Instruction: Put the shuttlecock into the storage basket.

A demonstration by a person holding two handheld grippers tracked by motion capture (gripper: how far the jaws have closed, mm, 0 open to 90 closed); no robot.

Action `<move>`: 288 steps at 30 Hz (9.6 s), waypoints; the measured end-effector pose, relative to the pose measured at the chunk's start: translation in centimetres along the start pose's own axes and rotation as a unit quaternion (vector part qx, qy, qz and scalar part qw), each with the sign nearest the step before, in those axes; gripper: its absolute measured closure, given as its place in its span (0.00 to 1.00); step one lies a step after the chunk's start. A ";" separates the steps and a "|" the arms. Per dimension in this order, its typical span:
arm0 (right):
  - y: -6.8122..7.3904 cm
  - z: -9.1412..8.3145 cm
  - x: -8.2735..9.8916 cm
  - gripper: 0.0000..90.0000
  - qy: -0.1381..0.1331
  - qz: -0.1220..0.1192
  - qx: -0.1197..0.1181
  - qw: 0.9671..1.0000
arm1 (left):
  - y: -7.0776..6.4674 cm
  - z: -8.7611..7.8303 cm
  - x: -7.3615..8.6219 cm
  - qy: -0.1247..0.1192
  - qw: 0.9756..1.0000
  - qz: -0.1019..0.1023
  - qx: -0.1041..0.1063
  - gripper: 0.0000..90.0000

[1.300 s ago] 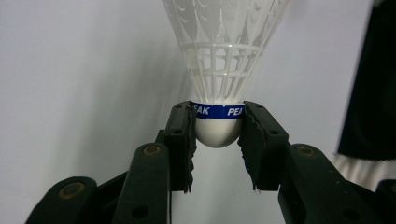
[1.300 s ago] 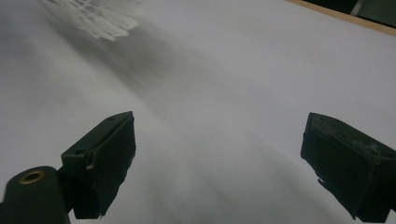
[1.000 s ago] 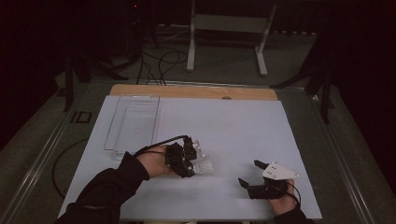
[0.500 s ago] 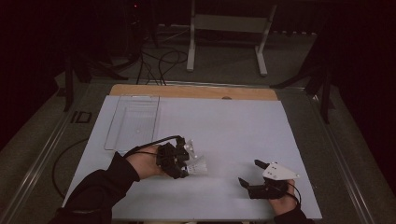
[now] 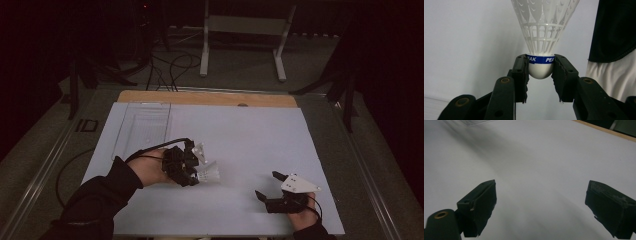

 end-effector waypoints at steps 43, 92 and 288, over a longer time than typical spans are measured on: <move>0.2 0.0 -0.1 0.11 -0.005 0.000 -0.001 1.000 | 3.6 -5.2 4.1 -0.029 0.997 -0.067 -0.032 0.74; 0.2 0.0 0.0 0.11 -0.002 0.001 0.001 1.000 | 5.9 -11.3 13.3 -0.067 0.971 -0.205 -0.108 0.74; 0.1 0.0 0.2 0.12 0.006 0.003 -0.002 1.000 | 10.2 -3.6 5.1 -0.117 0.967 -0.214 -0.072 0.00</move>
Point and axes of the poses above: each handheld gripper's, and its own axes: z roughly forward along the jaws, x roughly out of its underside, y roughly to its left, the point moved 5 cm from there along z, roughly forward along the jaws, and after that the axes turned 11 degrees about x, right-handed, at the moved point
